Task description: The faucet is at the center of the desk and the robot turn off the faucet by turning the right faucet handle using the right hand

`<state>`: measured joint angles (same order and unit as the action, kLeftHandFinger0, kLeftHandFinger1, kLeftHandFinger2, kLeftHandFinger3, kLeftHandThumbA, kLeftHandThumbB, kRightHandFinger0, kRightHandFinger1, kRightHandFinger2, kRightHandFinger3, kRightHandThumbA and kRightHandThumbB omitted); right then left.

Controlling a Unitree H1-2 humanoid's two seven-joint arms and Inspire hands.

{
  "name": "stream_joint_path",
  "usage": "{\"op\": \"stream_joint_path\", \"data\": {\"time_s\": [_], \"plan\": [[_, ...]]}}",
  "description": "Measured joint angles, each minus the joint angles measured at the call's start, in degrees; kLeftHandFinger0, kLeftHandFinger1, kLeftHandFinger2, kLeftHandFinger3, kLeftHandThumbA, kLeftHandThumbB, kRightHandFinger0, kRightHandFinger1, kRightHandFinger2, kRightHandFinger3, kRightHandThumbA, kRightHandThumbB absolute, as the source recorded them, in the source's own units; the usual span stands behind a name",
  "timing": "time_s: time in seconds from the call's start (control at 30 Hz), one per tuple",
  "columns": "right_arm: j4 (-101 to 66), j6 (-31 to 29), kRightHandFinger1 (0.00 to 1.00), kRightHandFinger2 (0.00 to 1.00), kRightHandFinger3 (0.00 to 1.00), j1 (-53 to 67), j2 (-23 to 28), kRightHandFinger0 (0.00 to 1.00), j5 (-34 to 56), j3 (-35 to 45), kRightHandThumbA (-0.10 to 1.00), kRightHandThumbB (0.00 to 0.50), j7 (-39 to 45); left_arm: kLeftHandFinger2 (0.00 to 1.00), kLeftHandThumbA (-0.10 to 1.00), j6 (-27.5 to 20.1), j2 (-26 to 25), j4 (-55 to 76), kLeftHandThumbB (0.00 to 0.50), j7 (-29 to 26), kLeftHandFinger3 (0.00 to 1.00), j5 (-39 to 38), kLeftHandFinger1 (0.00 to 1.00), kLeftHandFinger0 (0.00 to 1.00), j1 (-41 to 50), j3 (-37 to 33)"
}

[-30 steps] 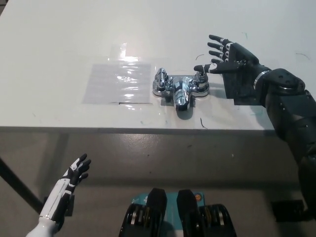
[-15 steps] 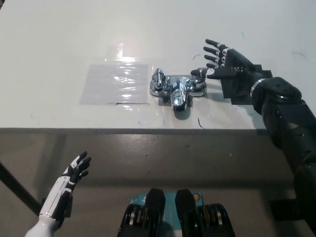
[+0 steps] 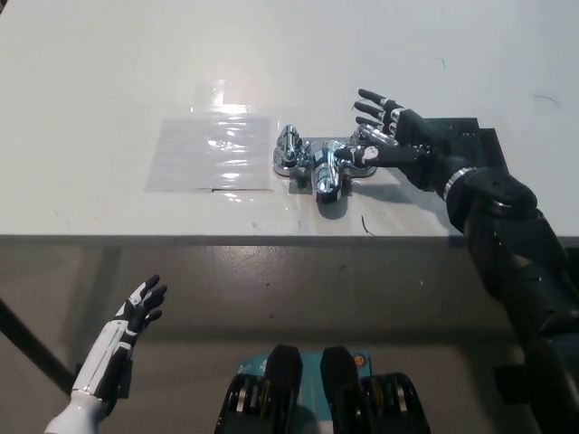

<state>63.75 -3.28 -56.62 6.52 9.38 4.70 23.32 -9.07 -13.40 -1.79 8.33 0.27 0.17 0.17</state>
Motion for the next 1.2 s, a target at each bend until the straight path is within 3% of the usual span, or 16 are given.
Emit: {"op": "stream_joint_path", "data": {"time_s": [0.13,0.33,0.47,0.5,0.57,0.63,0.7,0.83,0.97,1.2], "plan": [[-4.91,1.18,1.00,1.00,1.00,2.07,-0.05,1.00,-0.01,-0.28,1.00,0.419,-0.05,1.00,1.00,-0.08,-0.04,-0.02,0.439,0.01,1.00,0.00,1.00,1.00,-0.11,0.00],[-8.82,2.08,1.00,1.00,1.00,3.40,-0.65,1.00,-0.15,-0.26,1.00,0.405,-1.45,1.00,1.00,-0.06,-0.03,-0.01,0.441,0.01,1.00,0.00,1.00,1.00,-0.21,0.01],[-10.85,1.86,1.00,1.00,1.00,3.48,-2.00,1.00,-1.15,-0.38,1.00,0.424,-4.35,1.00,1.00,-0.05,-0.03,-0.01,0.442,0.01,1.00,-0.02,1.00,1.00,-0.37,0.01],[-11.44,1.50,1.00,1.00,1.00,3.48,-2.54,1.00,-1.88,-0.52,1.00,0.385,-5.85,1.00,1.00,-0.05,-0.05,-0.01,0.442,0.02,1.00,-0.03,1.00,1.00,-0.49,0.02],[-11.71,0.61,1.00,1.00,1.00,3.48,-3.60,1.00,-3.02,-0.54,1.00,0.358,-8.54,1.00,1.00,-0.05,-0.05,-0.01,0.441,0.02,1.00,-0.02,1.00,1.00,-0.65,0.02],[-11.71,-0.32,1.00,1.00,1.00,3.48,-4.51,1.00,-3.75,-0.51,1.00,0.366,-10.74,1.00,1.00,-0.06,-0.05,-0.01,0.444,0.02,1.00,-0.02,1.00,1.00,-0.66,0.02],[-11.69,-1.58,1.00,1.00,1.00,3.48,-5.66,1.00,-4.67,-0.50,1.00,0.413,-13.83,1.00,1.00,-0.05,-0.05,-0.01,0.432,0.02,1.00,-0.01,1.00,1.00,-0.65,0.02],[-11.49,-3.38,1.00,1.00,1.00,3.48,-7.31,1.00,-6.60,-0.56,1.00,0.408,-19.03,1.00,1.00,-0.05,-0.05,-0.01,0.440,0.02,1.00,0.00,1.00,1.00,-0.66,0.04],[-10.83,-5.00,1.00,1.00,1.00,3.47,-8.61,1.00,-8.18,-0.70,1.00,0.447,-23.32,1.00,1.00,-0.05,-0.08,0.02,0.440,0.02,1.00,0.02,1.00,1.00,-0.70,0.03],[-6.46,-8.87,1.00,1.00,1.00,3.09,-9.70,1.00,-9.37,-0.68,1.00,0.410,-28.44,1.00,1.00,-0.03,-0.32,0.18,0.457,0.03,1.00,0.01,1.00,1.00,-0.87,0.04]]}}
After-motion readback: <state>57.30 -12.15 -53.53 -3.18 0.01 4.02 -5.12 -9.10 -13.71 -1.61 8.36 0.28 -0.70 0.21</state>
